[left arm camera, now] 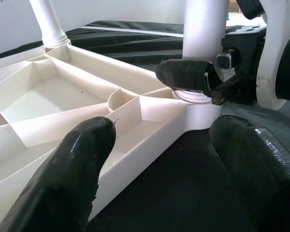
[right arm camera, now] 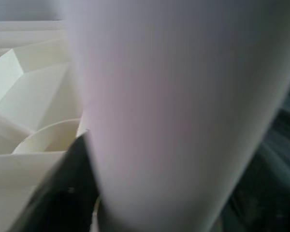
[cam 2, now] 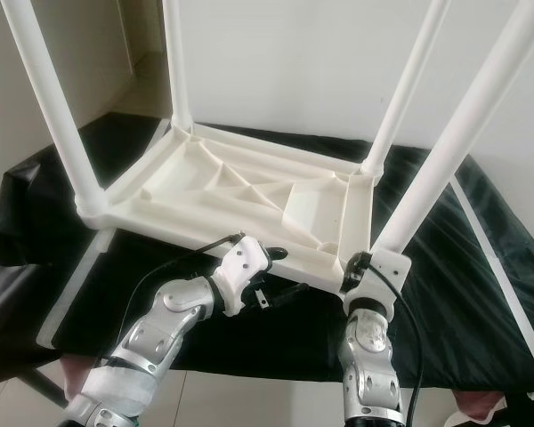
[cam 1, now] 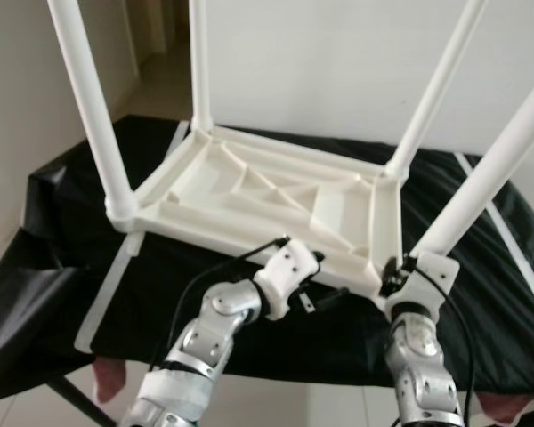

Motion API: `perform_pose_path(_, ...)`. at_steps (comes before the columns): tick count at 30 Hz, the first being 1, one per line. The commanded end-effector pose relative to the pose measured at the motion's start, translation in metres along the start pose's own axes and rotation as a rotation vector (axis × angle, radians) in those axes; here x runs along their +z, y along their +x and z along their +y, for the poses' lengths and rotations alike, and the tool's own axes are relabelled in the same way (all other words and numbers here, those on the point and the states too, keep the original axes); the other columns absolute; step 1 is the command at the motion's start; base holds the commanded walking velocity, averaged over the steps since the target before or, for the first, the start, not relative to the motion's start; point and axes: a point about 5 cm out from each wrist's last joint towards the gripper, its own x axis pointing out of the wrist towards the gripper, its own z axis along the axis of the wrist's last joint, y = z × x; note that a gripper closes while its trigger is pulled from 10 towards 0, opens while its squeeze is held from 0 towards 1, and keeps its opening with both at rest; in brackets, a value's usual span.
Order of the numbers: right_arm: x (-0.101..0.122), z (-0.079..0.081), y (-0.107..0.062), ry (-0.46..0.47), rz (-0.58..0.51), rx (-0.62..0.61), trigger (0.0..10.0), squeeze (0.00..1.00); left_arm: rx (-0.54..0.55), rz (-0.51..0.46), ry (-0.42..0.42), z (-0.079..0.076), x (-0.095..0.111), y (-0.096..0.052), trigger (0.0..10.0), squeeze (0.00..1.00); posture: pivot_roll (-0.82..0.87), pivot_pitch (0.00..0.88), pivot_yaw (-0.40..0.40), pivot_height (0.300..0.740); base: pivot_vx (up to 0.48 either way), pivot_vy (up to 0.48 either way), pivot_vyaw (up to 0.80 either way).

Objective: Building children table

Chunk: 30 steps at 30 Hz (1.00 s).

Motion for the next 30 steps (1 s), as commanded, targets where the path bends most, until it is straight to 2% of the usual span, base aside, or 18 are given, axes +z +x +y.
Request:
perform_pose_path(1,0.001,-0.002,0.001,0.012,-0.005,0.016,10.0,1.00,0.066,0.001,0.012,0.004,0.001,0.003,10.0,0.00,0.00,0.000,-0.083,0.740,0.000,0.000,0.00)
perform_pose_path(3,0.003,-0.002,0.002,0.006,-0.011,0.034,10.0,1.00,0.067,0.002,0.016,0.004,0.001,0.003,10.0,0.00,0.00,0.000,-0.079,0.740,0.000,0.000,0.00)
perform_pose_path(7,0.012,-0.002,0.004,0.008,-0.054,0.153,10.0,1.00,0.058,0.001,0.023,0.002,0.001,0.002,10.0,0.00,0.00,0.000,-0.071,0.740,0.000,0.000,0.00)
perform_pose_path(10,0.013,-0.003,0.004,0.001,-0.056,0.170,10.0,1.00,0.057,0.002,0.027,0.002,0.001,0.002,10.0,0.00,0.01,0.000,-0.071,0.740,0.000,0.000,0.00)
perform_pose_path(12,0.014,-0.003,0.005,0.003,-0.062,0.254,10.0,1.00,0.053,0.008,0.030,0.002,0.000,0.000,10.0,0.00,0.01,0.000,-0.065,0.740,0.000,0.000,0.00)
perform_pose_path(13,0.014,-0.003,0.005,0.003,-0.062,0.254,10.0,1.00,0.053,0.008,0.030,0.002,0.000,0.000,10.0,0.00,0.01,0.000,-0.065,0.740,0.000,0.000,0.00)
perform_pose_path(14,0.014,-0.006,0.007,-0.017,-0.064,0.370,10.0,0.92,0.049,0.011,0.038,0.002,-0.001,-0.001,10.0,0.00,0.01,0.000,-0.062,0.740,0.000,0.000,0.00)
perform_pose_path(15,0.014,-0.006,0.007,-0.017,-0.064,0.370,10.0,0.92,0.049,0.011,0.038,0.002,-0.001,-0.001,10.0,0.00,0.01,0.000,-0.062,0.740,0.000,0.000,0.00)
perform_pose_path(16,0.014,-0.008,0.008,-0.028,-0.064,0.414,10.0,0.50,0.050,0.011,0.043,0.002,-0.001,-0.001,10.0,0.00,0.01,0.000,-0.054,0.740,0.000,0.000,0.00)
perform_pose_path(17,0.014,-0.009,0.009,-0.035,-0.064,0.438,10.0,0.17,0.051,0.011,0.047,0.002,-0.001,-0.001,10.0,0.00,0.01,0.000,-0.054,0.740,0.000,0.000,0.00)
perform_pose_path(18,0.014,-0.009,0.009,-0.035,-0.064,0.438,10.0,0.17,0.051,0.011,0.047,0.002,-0.001,-0.001,10.0,0.00,0.01,0.000,-0.054,0.740,0.000,0.000,0.00)
perform_pose_path(19,0.014,-0.010,0.010,-0.049,-0.064,0.481,10.0,0.00,0.051,0.011,0.049,0.002,-0.001,0.000,10.0,0.00,0.00,0.000,-0.044,0.740,0.000,0.000,0.00)
perform_pose_path(22,0.014,-0.012,0.007,-0.124,-0.047,0.653,10.0,0.00,0.033,0.007,0.049,0.000,0.001,0.002,10.0,0.00,-0.01,0.000,-0.018,0.740,0.000,0.000,0.00)
perform_pose_path(28,0.015,-0.019,0.006,-0.162,-0.021,0.752,10.0,0.00,0.007,0.005,0.055,-0.001,0.002,0.004,10.0,0.00,-0.03,0.000,-0.003,0.740,0.000,0.000,0.00)
perform_pose_path(30,0.017,-0.028,0.008,-0.207,-0.005,0.818,10.0,0.00,-0.007,0.007,0.059,0.000,0.003,0.004,10.0,0.00,-0.04,0.000,0.007,0.740,0.000,0.000,0.00)
